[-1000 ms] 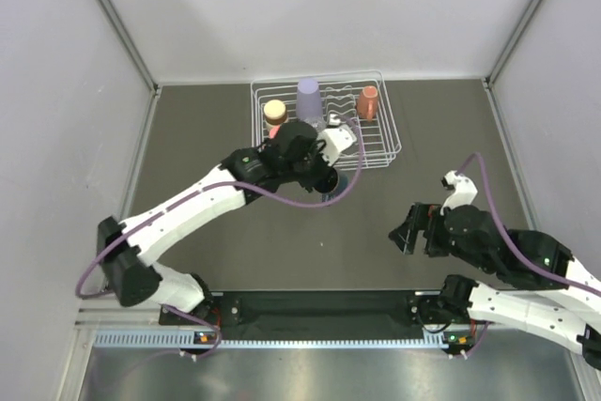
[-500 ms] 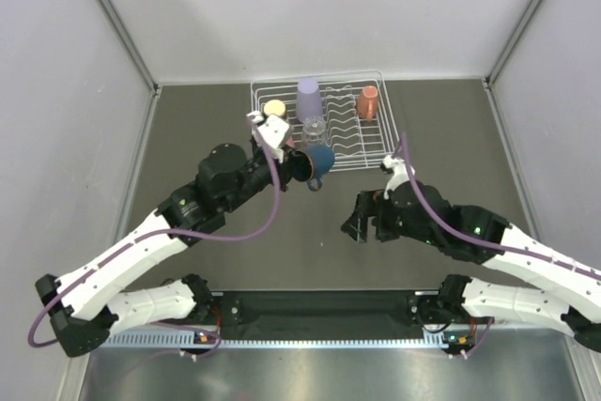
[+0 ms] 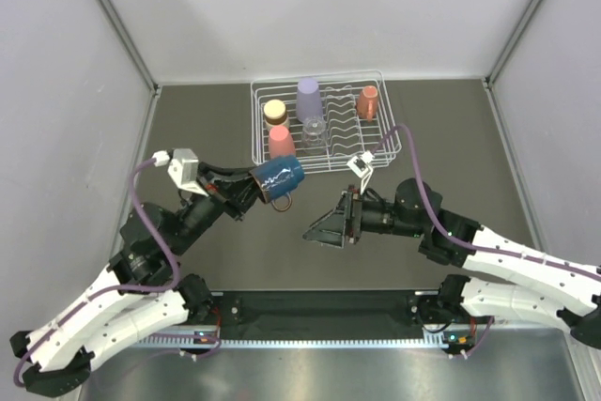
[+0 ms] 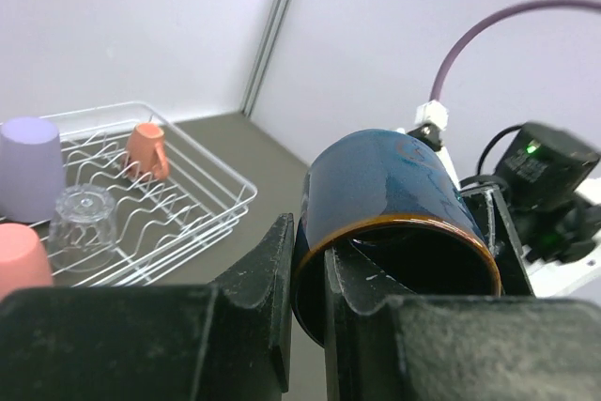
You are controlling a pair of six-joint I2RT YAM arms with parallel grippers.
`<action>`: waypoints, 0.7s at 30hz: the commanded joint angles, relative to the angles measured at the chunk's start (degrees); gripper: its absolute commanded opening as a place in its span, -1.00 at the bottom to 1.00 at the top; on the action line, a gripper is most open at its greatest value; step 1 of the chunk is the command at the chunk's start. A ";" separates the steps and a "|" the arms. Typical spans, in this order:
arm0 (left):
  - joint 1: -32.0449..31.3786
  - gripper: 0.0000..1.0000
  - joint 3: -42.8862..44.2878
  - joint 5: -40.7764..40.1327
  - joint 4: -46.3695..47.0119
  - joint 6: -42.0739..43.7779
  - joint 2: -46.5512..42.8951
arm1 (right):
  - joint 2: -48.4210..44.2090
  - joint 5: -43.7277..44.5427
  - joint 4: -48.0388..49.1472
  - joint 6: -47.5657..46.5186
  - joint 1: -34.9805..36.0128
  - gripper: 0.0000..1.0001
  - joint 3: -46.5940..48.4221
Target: Load the cups into the dish rack
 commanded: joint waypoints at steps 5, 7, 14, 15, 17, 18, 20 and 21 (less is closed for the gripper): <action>0.11 -1.00 -3.72 -1.26 14.11 -8.07 -3.91 | 1.79 -6.43 31.54 9.65 0.77 0.36 -3.36; 0.11 -1.00 -4.33 -1.18 14.82 -9.04 -3.82 | 3.45 -6.51 36.10 11.32 0.95 0.34 -3.27; 0.03 -1.00 -6.00 -1.09 17.63 -10.62 -2.68 | 7.68 -7.04 45.71 14.93 1.65 0.19 -2.84; 0.11 -1.00 -6.18 -0.91 17.98 -10.71 -2.51 | 8.12 -7.04 45.88 15.02 1.74 0.19 -2.05; 0.11 -1.00 -6.45 -0.65 18.42 -10.62 -1.89 | 8.91 -7.13 46.15 14.93 1.92 0.18 -0.99; 0.11 -1.00 -6.36 -0.47 18.51 -10.53 -1.63 | 9.17 -6.96 45.80 14.85 2.00 0.18 -0.72; 0.03 -1.00 -6.09 0.23 18.77 -10.18 -1.10 | 9.70 -6.60 45.10 14.93 2.00 0.18 0.06; 0.11 -1.00 -6.01 0.75 18.95 -10.01 -0.92 | 9.88 -6.34 44.40 14.93 2.00 0.18 0.33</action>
